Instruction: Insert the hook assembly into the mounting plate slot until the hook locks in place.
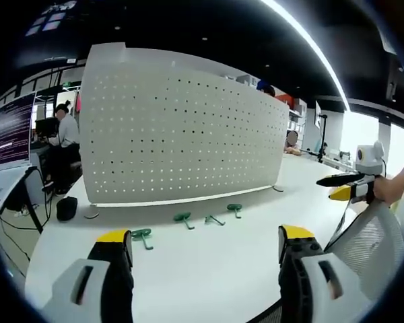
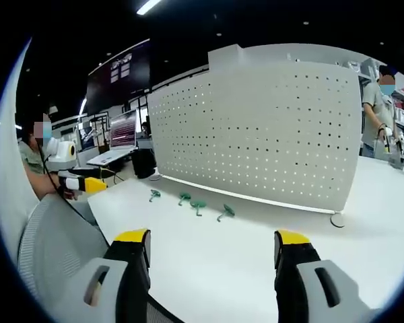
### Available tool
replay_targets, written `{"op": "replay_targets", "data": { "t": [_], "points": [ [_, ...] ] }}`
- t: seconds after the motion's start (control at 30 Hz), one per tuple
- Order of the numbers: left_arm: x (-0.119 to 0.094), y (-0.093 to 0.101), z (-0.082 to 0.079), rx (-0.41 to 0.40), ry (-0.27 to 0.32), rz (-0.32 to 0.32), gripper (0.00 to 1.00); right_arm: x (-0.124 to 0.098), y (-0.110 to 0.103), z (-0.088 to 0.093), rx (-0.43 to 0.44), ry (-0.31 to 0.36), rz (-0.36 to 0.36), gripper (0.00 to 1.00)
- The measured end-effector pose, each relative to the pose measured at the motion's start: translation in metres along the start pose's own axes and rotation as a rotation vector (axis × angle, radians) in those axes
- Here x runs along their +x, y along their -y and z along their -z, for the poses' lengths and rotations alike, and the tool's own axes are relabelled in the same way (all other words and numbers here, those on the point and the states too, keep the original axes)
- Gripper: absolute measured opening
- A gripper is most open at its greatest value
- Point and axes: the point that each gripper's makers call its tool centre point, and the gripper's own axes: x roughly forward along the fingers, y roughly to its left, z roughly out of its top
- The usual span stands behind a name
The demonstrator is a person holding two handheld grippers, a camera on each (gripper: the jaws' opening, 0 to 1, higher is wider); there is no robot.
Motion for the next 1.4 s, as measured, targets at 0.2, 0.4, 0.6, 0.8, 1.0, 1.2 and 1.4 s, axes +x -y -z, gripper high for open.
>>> {"op": "replay_targets", "data": {
  "t": [0.2, 0.4, 0.6, 0.8, 1.0, 1.2, 1.4],
  "points": [
    [-0.0001, -0.0001, 0.0003, 0.001, 0.0, 0.0, 0.91, 0.0004, -0.0002, 0.0014, 0.001, -0.006, -0.003, 0.72],
    [0.0001, 0.0005, 0.0007, 0.008, -0.002, 0.004, 0.91, 0.0003, -0.0002, 0.0012, -0.004, -0.009, 0.001, 0.72],
    [0.0003, 0.0007, 0.002, 0.011, -0.009, 0.005, 0.91, 0.0005, 0.0002, 0.0029, -0.002, -0.014, 0.002, 0.72],
    [0.0008, 0.0011, 0.0033, 0.013, -0.017, 0.006, 0.9, 0.0008, 0.0002, 0.0037, -0.002, -0.019, -0.001, 0.72],
    [0.0009, 0.001, 0.0041, 0.015, -0.021, 0.006, 0.9, 0.0008, -0.0001, 0.0041, -0.002, -0.023, -0.001, 0.71],
    [0.0014, 0.0019, 0.0058, 0.022, -0.033, 0.008, 0.9, 0.0011, 0.0009, 0.0053, 0.0, -0.025, 0.0, 0.71],
    [0.002, 0.003, 0.0066, 0.027, -0.042, 0.014, 0.89, 0.0007, 0.0012, 0.0033, 0.012, -0.018, 0.0, 0.71]
  ]
}}
